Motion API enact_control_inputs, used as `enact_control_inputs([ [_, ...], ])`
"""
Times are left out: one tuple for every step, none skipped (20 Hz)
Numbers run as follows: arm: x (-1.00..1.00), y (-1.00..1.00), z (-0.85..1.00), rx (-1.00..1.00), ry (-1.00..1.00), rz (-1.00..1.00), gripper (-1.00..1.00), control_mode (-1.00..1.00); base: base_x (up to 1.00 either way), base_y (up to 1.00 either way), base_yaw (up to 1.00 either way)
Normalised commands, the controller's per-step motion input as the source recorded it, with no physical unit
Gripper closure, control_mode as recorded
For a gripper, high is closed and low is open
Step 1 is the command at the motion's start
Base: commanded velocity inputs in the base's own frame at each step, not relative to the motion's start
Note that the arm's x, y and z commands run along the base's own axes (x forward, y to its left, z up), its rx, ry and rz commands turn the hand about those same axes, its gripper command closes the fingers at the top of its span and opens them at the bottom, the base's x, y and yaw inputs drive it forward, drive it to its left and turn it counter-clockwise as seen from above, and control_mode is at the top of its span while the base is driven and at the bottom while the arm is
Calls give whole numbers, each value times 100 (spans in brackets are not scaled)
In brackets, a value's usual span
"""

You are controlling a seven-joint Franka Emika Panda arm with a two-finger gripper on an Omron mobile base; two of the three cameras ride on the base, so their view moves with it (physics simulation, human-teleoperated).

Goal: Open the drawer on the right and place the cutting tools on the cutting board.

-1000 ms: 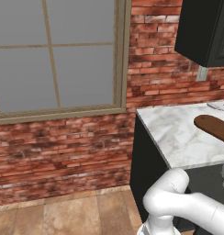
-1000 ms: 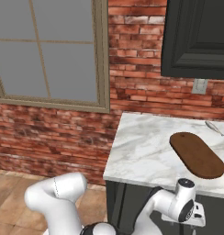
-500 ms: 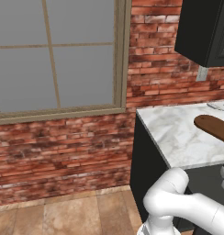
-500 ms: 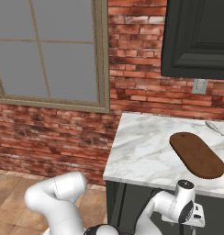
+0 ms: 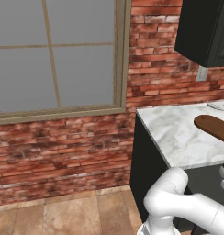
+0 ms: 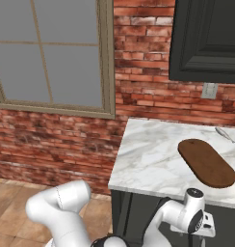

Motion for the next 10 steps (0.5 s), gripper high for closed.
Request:
enact_control_inputs([
  [0,0,-21,0,0,2,-100,-100,0,0,0],
  [0,0,-22,0,0,3,-100,-100,0,0,0],
  [0,0,-25,0,0,3,-100,-100,0,0,0],
  [0,0,-25,0,0,3,-100,-100,0,0,0],
  [0,0,-26,0,0,3,-100,-100,0,0,0],
  [0,0,-26,0,0,3,-100,-100,0,0,0],
  [0,0,-26,0,0,3,-100,-100,0,0,0],
  [-1,0,-25,0,0,3,-100,-100,0,0,0],
  [0,0,-25,0,0,3,-100,-100,0,0,0],
  [-4,0,-26,0,0,2,-100,-100,0,0,0],
])
